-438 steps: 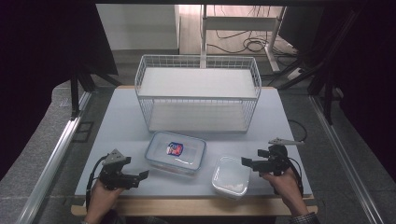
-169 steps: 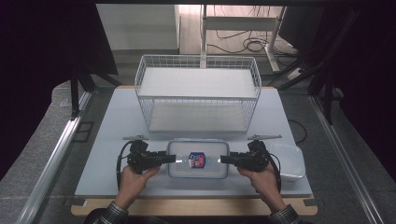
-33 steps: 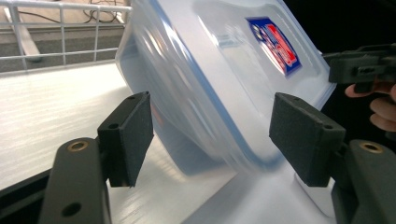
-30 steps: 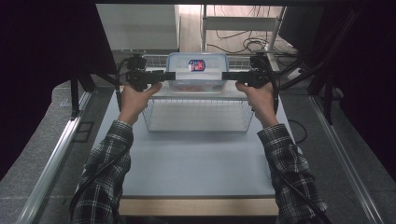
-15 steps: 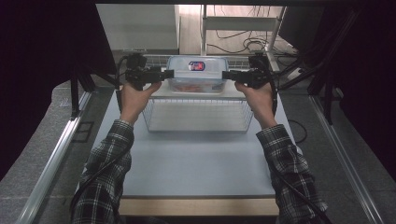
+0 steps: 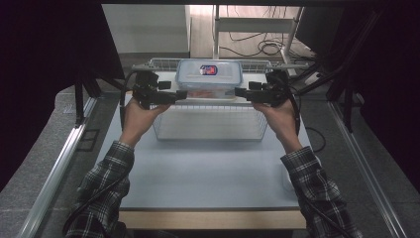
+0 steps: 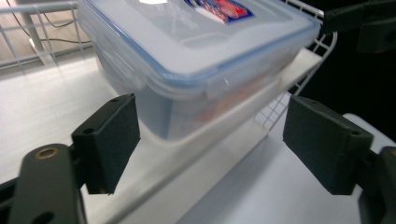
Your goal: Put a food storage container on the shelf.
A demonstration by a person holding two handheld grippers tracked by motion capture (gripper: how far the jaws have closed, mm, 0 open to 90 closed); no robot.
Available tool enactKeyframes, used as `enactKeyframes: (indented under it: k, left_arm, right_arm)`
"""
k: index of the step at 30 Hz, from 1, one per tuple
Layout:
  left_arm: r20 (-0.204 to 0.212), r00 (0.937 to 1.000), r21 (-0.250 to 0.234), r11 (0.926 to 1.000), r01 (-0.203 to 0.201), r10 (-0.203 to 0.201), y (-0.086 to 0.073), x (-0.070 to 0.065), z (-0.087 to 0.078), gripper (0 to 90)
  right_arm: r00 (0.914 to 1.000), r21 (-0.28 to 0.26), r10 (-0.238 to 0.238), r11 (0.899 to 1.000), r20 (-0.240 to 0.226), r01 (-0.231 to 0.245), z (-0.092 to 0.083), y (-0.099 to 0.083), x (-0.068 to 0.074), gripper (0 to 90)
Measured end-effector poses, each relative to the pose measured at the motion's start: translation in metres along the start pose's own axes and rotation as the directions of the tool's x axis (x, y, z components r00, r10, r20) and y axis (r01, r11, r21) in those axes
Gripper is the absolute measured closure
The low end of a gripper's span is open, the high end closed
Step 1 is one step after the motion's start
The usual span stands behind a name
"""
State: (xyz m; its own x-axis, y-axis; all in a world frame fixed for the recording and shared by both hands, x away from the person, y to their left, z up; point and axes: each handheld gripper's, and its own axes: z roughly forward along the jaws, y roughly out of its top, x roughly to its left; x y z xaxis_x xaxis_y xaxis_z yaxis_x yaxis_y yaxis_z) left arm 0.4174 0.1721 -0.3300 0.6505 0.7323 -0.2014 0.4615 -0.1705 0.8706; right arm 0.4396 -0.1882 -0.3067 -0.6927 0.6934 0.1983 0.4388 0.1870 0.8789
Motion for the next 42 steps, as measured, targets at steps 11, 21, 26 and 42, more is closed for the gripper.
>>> enactKeyframes:
  k: [11,21,26,42]
  left_arm:
    - [0.032,0.9994,0.031,0.9995,-0.01,0.009,-0.029,-0.015,-0.01,14.3]
    - [0.055,0.9972,0.051,0.9973,-0.053,0.05,-0.057,-0.035,-0.016,12.6]
    - [0.073,0.9959,0.053,0.997,-0.057,0.054,-0.074,-0.042,-0.016,11.1]
    - [0.062,0.996,0.045,0.9967,-0.067,0.065,-0.118,-0.059,-0.021,9.0]
  right_arm:
    - [0.9986,0.007,-0.05,0.999,-0.019,0.05,-0.008,-0.021,0.011,17.0]
    - [0.9944,0.026,-0.101,0.994,-0.031,0.102,-0.018,-0.048,0.024,12.0]
    - [0.9916,0.033,-0.126,0.991,-0.029,0.127,-0.023,-0.061,0.029,10.6]
    - [0.979,0.045,-0.201,0.978,-0.037,0.202,-0.037,-0.107,0.042,5.8]
